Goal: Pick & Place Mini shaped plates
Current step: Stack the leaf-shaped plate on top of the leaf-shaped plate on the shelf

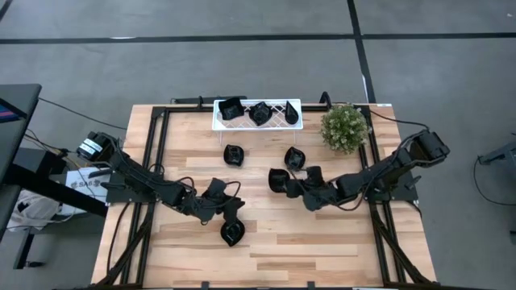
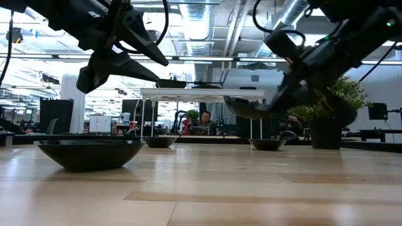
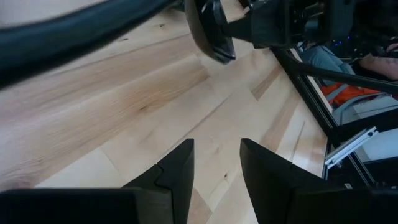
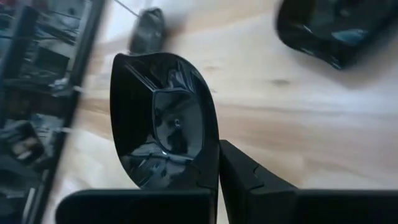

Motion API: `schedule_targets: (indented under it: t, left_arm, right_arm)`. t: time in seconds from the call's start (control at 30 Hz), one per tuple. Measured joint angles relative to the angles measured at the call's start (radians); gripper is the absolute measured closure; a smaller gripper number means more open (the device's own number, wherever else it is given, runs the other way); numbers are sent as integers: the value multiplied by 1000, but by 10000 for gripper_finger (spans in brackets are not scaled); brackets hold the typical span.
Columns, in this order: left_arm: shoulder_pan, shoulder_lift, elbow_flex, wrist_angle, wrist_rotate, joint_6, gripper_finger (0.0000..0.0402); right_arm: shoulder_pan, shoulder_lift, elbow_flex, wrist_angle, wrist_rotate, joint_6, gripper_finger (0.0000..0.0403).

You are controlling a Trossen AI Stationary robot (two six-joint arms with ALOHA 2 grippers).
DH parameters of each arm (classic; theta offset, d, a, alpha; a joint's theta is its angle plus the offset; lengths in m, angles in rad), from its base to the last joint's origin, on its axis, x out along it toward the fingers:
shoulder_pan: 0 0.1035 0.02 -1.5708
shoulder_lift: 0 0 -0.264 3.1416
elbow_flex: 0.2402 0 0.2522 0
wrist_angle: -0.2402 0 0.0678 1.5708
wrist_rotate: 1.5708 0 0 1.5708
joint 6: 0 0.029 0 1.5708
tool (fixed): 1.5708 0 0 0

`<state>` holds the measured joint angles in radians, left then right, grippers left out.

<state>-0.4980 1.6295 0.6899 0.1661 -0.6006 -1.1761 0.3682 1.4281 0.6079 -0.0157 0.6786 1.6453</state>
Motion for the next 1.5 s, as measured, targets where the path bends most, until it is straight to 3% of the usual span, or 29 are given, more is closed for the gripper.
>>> schedule_targets:
  t: [0.37,0.63,0.77,1.13,1.3,1.5]
  left_arm:
    - [0,0,0,0,0,1,270]
    - [0,0,0,12,-4,1,270]
    - [-4,0,0,19,-5,0,270]
    - [-6,0,0,27,-5,0,270]
    - [-6,0,0,31,-3,0,270]
    - [-3,0,0,70,36,1,270]
  right_arm:
    - [85,37,0,-82,-49,161,403]
    - [116,196,3,43,-77,282,403]
    - [114,213,8,57,-102,283,399]
    - [110,200,53,61,-135,205,298]
    - [124,170,66,62,-128,90,260]
    - [135,87,66,25,-31,15,245]
